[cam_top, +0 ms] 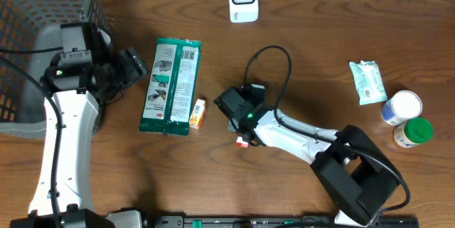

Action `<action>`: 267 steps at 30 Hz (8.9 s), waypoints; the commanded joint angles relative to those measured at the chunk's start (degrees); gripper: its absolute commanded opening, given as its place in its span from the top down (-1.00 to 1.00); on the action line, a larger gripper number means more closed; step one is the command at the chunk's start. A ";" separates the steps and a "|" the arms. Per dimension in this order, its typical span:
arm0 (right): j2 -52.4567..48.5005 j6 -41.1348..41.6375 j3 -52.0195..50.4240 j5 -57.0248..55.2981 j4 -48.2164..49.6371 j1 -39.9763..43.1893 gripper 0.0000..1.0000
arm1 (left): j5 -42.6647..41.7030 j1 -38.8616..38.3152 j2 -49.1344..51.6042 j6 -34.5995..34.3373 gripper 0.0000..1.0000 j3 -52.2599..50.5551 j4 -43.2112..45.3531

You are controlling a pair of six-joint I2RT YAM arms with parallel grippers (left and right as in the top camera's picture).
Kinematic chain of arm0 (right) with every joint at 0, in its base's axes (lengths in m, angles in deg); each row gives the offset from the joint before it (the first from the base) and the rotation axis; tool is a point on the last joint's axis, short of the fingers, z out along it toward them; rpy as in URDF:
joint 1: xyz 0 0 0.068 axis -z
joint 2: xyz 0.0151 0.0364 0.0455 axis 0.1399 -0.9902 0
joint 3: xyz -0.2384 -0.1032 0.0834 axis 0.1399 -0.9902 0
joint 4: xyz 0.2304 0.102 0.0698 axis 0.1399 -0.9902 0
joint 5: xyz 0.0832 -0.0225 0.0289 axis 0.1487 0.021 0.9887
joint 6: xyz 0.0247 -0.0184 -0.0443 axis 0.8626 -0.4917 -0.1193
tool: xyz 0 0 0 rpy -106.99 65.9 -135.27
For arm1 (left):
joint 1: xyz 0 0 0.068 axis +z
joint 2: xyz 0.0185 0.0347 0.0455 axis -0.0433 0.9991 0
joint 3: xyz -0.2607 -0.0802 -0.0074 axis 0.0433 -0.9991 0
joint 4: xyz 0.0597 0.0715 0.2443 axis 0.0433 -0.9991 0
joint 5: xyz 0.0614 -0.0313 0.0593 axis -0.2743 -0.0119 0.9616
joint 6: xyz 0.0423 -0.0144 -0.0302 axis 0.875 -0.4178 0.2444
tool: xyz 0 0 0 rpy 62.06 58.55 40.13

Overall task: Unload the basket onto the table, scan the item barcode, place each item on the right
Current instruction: 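Lower the red stick back onto the table and open the right gripper, then move the right gripper to the orange Kleenex pack and grasp it, then carry the Kleenex pack up and hold it at the scanner window, then carry the Kleenex pack to the right edge beside the swab tub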

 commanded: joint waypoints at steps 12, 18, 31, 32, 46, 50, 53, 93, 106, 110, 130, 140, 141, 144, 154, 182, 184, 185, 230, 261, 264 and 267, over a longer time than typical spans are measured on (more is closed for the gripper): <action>-2.36 -68.57 1.99 0.33 14.62 1.68 -0.17 | -0.50 0.24 0.31 0.59 -0.62 1.38 -0.17; -0.20 -66.31 2.99 1.73 16.76 1.81 -0.69 | -0.50 0.24 0.31 0.59 -0.62 1.38 -0.17; 10.67 -54.77 11.76 21.44 -5.38 12.00 -0.57 | -0.50 0.24 0.31 0.59 -0.62 1.38 -0.17; 10.29 -52.96 11.72 24.06 -6.32 13.40 -0.52 | -0.50 0.24 0.31 0.59 -0.62 1.38 -0.17; 1.33 -37.81 11.56 30.64 -6.93 9.92 -0.03 | -0.50 0.24 0.31 0.59 -0.62 1.38 -0.17; 1.09 -29.16 11.56 29.86 -0.24 5.79 -0.04 | -0.50 0.24 0.31 0.59 -0.62 1.38 -0.17; 0.92 -21.46 11.56 24.02 3.85 2.51 -0.05 | -0.50 0.24 0.31 0.59 -0.62 1.38 -0.17; 2.32 -28.33 27.41 6.36 -16.24 -7.08 0.18 | -0.50 0.24 0.31 0.59 -0.62 1.38 -0.17; -8.61 -26.97 28.65 -0.92 -16.85 -10.32 0.08 | -0.50 0.24 0.31 0.59 -0.62 1.38 -0.17; -12.33 -26.97 28.65 -4.15 -17.11 -11.23 0.14 | -0.50 0.24 0.31 0.59 -0.62 1.38 -0.17; -17.33 -27.89 28.63 -5.42 -20.26 -12.50 0.92 | -0.50 0.24 0.31 0.59 -0.62 1.38 -0.17; -4.90 -37.27 32.09 10.67 -21.40 -9.62 0.98 | -0.50 0.24 0.31 0.59 -0.62 1.38 -0.17; -2.97 -37.27 32.30 12.26 -21.38 -8.92 0.98 | -0.50 0.24 0.31 0.59 -0.62 1.38 -0.17; 3.48 -37.22 32.41 19.06 -20.31 -5.44 0.98 | -0.50 0.24 0.31 0.59 -0.62 1.38 -0.17; 11.08 -29.33 32.44 58.75 -7.76 20.94 0.98 | -0.50 0.24 0.31 0.59 -0.62 1.38 -0.17; -24.30 15.56 32.44 47.06 68.26 34.16 0.98 | -0.50 0.24 0.31 0.59 -0.62 1.38 -0.17; -26.51 18.38 32.44 45.27 72.41 34.58 0.98 | -0.50 0.24 0.31 0.59 -0.62 1.38 -0.17; -27.58 20.13 32.44 44.54 74.05 34.73 0.98 | -0.50 0.24 0.31 0.59 -0.62 1.38 -0.17; -39.95 17.42 39.63 45.20 73.29 33.03 0.98 | -0.50 0.24 0.31 0.59 -0.62 1.38 -0.17; 9.42 -44.98 44.96 5.97 -49.18 33.51 0.97 | -0.50 0.24 0.31 0.59 -0.62 1.38 -0.17; 9.22 -43.52 41.77 -1.05 -58.47 34.38 0.98 | -0.50 0.24 0.31 0.59 -0.62 1.38 -0.17; 9.22 -41.90 35.52 -3.69 -59.54 35.34 0.97 | -0.50 0.24 0.31 0.59 -0.62 1.38 -0.17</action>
